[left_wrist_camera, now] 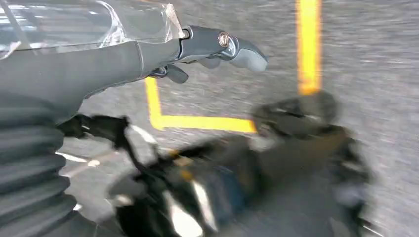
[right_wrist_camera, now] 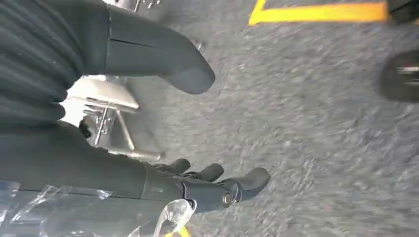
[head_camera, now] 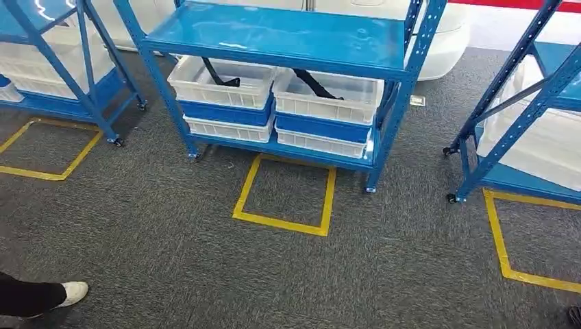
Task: Take the parts from the cabinet and place them on the table.
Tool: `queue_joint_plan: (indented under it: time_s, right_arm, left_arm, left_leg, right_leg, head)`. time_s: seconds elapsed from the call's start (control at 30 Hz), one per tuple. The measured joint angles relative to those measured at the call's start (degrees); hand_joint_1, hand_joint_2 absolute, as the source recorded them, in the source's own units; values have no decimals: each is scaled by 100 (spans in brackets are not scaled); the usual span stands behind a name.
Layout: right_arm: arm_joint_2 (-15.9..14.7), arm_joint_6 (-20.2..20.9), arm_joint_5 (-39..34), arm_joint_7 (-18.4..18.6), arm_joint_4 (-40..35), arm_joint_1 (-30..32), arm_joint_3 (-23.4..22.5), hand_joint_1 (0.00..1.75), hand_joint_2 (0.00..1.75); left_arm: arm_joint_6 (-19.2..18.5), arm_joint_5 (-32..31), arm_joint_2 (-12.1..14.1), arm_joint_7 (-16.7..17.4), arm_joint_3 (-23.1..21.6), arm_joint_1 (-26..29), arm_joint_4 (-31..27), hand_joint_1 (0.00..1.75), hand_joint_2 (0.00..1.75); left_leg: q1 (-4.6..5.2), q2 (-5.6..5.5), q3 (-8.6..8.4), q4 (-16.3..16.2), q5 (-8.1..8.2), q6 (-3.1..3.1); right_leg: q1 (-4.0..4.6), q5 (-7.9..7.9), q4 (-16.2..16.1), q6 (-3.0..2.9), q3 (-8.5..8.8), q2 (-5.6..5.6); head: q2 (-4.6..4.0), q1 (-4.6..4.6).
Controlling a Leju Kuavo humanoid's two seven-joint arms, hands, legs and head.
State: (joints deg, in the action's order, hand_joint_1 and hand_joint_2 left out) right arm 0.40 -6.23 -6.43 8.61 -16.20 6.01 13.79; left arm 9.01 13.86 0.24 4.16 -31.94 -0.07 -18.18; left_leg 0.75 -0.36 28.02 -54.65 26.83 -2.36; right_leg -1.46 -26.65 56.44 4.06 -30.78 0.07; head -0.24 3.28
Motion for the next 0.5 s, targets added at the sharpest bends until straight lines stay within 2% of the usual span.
queue_joint_plan:
  time_s: [0.03, 0.1, 0.17, 0.2, 0.23, 0.27, 0.3, 0.33, 0.37, 0.4, 0.47, 0.5]
  right_arm:
    - [-5, 31, 48, -55, 4, 57, -62, 0, 175]
    - [-7, 122, 138, -181, 9, 142, -192, 0, 175]
    - [-7, 204, 225, -289, 2, 148, -299, 0, 175]
    - [-13, 232, 258, -339, -33, 130, -357, 0, 175]
    - [-13, 269, 291, -398, -94, 101, -416, 0, 175]
    - [-15, 300, 328, -437, -155, 58, -461, 0, 175]
    - [-15, 319, 348, -475, -216, 5, -505, 0, 175]
    - [-15, 343, 359, -507, -282, -60, -544, 0, 175]
    - [-15, 367, 394, -531, -358, -134, -579, 0, 175]
    - [-15, 372, 405, -562, -451, -222, -615, 0, 175]
    - [-13, 413, 451, -606, -663, -392, -687, 0, 175]
    - [-13, 435, 459, -639, -765, -438, -728, 0, 175]
  left_arm:
    - [-48, -75, 0, -20, 126, 6, -62, 0, 175]
    - [-178, -284, 0, -88, 461, 40, -158, 0, 175]
    - [-288, -461, 11, -125, 750, 145, -184, 0, 175]
    - [-341, -532, 11, -156, 869, 241, -184, 0, 175]
    - [-381, -613, 13, -186, 1007, 339, -184, 0, 175]
    - [-428, -679, 13, -193, 1139, 438, -182, 0, 175]
    - [-461, -728, 15, -195, 1235, 555, -173, 0, 175]
    - [-494, -772, 15, -199, 1344, 667, -158, 0, 0]
    - [-522, -808, 17, -232, 1431, 771, -127, 0, 175]
    - [-551, -859, 17, -250, 1532, 853, -93, 0, 175]
    - [-599, -925, 20, -271, 1693, 1013, 0, 0, 175]
    - [-628, -975, 26, -276, 1806, 1097, 57, 0, 175]
  left_leg:
    - [-3, 2, -4, 3, 11, 8]
    - [-11, 2, -14, 21, 13, 13]
    - [-45, 3, 9, -138, 123, 76]
    - [-56, 9, 166, -457, 319, 120]
    - [-74, 11, 423, -983, 577, 153]
    - [-84, 10, 670, -1466, 769, 172]
    - [-88, 10, 877, -1854, 889, 179]
    - [-88, 10, 986, -2009, 869, 181]
    - [-87, 10, 955, -1868, 725, 168]
    - [-85, 11, 764, -1395, 443, 137]
    - [-67, 34, 240, -287, -37, 43]
    - [-34, 51, 156, -52, -62, 22]
  right_leg:
    - [-5, 13, 5, -83, -10, 17]
    - [28, -1, 8, -137, -10, 14]
    - [-1, 13, -11, -211, 0, -5]
    - [-1, 9, -11, -240, 2, -11]
    - [3, 3, -10, -252, -2, -14]
    - [6, -2, -10, -258, -2, -15]
    - [7, -7, -9, -261, -2, -14]
    - [7, -10, -10, -262, 3, -15]
    - [7, -16, -10, -262, 12, -16]
    - [7, -21, -10, -257, 27, -25]
    - [9, -33, -16, -238, 60, -39]
    - [28, -50, -6, -209, 70, -33]
  head:
    - [0, 2]
    - [0, 9]
    - [0, 11]
    - [0, 15]
    - [0, 17]
    - [0, 17]
    - [0, 20]
    - [0, 20]
    - [0, 20]
    - [0, 17]
    - [0, 20]
    - [0, 17]
